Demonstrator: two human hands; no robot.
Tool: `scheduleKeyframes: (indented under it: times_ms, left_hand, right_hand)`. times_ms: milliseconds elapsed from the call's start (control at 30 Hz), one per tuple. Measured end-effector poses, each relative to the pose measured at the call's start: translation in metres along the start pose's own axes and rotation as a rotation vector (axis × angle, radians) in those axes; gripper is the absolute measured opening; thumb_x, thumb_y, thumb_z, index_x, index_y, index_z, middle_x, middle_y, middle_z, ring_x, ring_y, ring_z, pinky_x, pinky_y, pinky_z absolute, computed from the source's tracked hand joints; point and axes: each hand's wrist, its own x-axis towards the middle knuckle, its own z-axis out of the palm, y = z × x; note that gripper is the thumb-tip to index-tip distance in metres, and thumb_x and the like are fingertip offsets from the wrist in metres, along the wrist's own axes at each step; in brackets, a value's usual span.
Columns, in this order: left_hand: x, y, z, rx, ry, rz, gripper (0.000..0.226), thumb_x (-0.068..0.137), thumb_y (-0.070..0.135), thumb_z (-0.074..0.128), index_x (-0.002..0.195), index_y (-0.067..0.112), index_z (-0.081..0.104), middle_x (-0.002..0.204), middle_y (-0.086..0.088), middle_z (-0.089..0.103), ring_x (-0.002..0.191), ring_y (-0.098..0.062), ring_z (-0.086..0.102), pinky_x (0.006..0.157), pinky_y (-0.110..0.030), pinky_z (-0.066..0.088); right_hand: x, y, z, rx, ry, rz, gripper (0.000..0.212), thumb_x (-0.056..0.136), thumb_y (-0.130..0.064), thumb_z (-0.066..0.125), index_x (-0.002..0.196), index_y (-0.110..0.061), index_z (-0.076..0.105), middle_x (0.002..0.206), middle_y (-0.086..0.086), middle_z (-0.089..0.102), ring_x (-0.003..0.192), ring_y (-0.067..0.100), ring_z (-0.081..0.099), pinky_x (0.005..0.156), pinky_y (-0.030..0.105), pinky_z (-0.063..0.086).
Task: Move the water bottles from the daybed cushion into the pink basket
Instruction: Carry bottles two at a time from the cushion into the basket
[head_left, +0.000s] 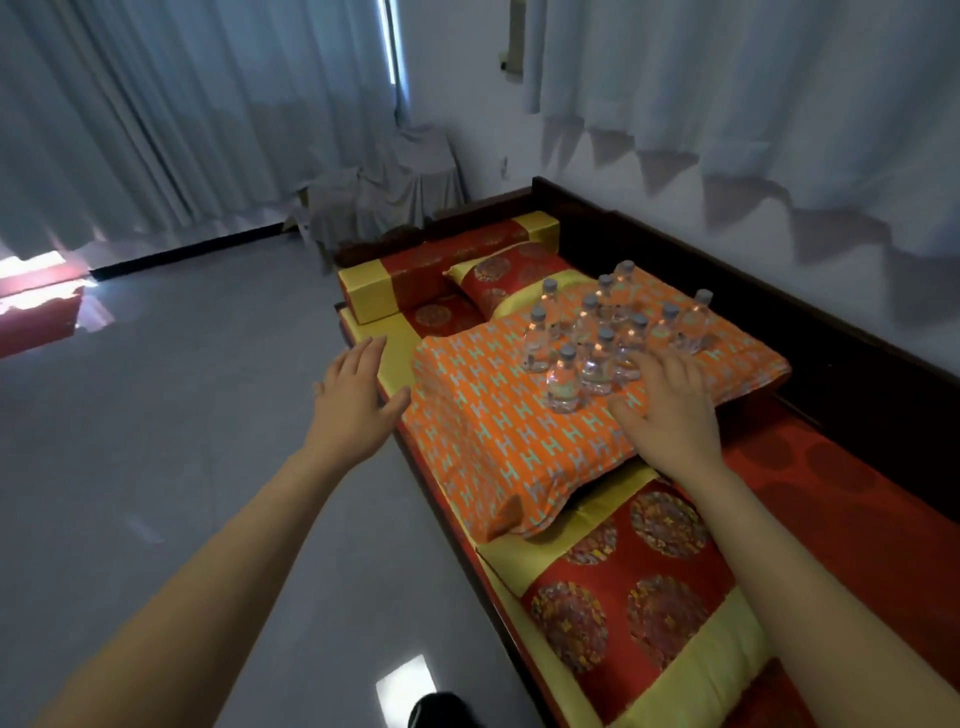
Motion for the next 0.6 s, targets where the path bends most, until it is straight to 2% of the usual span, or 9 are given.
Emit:
scheduleKeyframes:
  times_ms: [233, 300, 400, 500, 600]
  left_hand:
    - [0.131, -0.047, 0.037, -0.020, -0.119, 0.147, 0.071, 0.087, 0.049, 0.050, 0.147, 0.020, 0.027, 0.152, -0.005, 0.035, 0.140, -0.029, 0.029, 0.110, -0.055, 0.030]
    - [0.159, -0.046, 0.054, -0.055, -0.186, 0.172, 0.072, 0.084, 0.049, 0.047, 0.146, 0.017, 0.029, 0.150, -0.007, 0.037, 0.138, -0.031, 0.031, 0.111, -0.051, 0.029]
    - [0.207, -0.044, 0.097, -0.123, -0.345, 0.318, 0.071, 0.087, 0.046, 0.049, 0.147, 0.012, 0.030, 0.151, -0.009, 0.036, 0.139, -0.030, 0.030, 0.114, -0.044, 0.026]
    - [0.226, -0.044, 0.117, -0.128, -0.388, 0.361, 0.073, 0.087, 0.043, 0.053, 0.146, 0.008, 0.030, 0.149, -0.012, 0.038, 0.137, -0.031, 0.034, 0.113, -0.042, 0.026]
    - [0.262, -0.043, 0.157, -0.174, -0.498, 0.375, 0.083, 0.081, 0.054, 0.045, 0.146, 0.007, 0.029, 0.149, -0.014, 0.037, 0.137, -0.031, 0.034, 0.113, -0.041, 0.027]
  right_hand:
    - [0.071, -0.028, 0.076, 0.007, 0.021, 0.168, 0.066, 0.081, -0.055, 0.038, 0.134, -0.017, 0.048, 0.141, 0.011, 0.046, 0.133, 0.033, 0.033, 0.110, 0.047, 0.029]
    - [0.081, -0.029, 0.094, 0.002, 0.001, 0.231, 0.068, 0.077, -0.055, 0.041, 0.134, -0.019, 0.048, 0.140, 0.011, 0.047, 0.131, 0.034, 0.038, 0.108, 0.048, 0.032]
    - [0.097, -0.020, 0.130, 0.015, 0.004, 0.352, 0.073, 0.072, -0.056, 0.045, 0.135, -0.020, 0.047, 0.135, 0.011, 0.051, 0.126, 0.036, 0.043, 0.105, 0.050, 0.035]
    - [0.097, -0.013, 0.150, 0.030, -0.047, 0.407, 0.078, 0.069, -0.056, 0.050, 0.137, -0.017, 0.046, 0.132, 0.012, 0.052, 0.124, 0.035, 0.045, 0.104, 0.050, 0.037]
    - [0.112, 0.002, 0.181, 0.059, -0.069, 0.517, 0.078, 0.069, -0.049, 0.062, 0.136, -0.013, 0.045, 0.132, 0.012, 0.052, 0.124, 0.035, 0.044, 0.104, 0.047, 0.037]
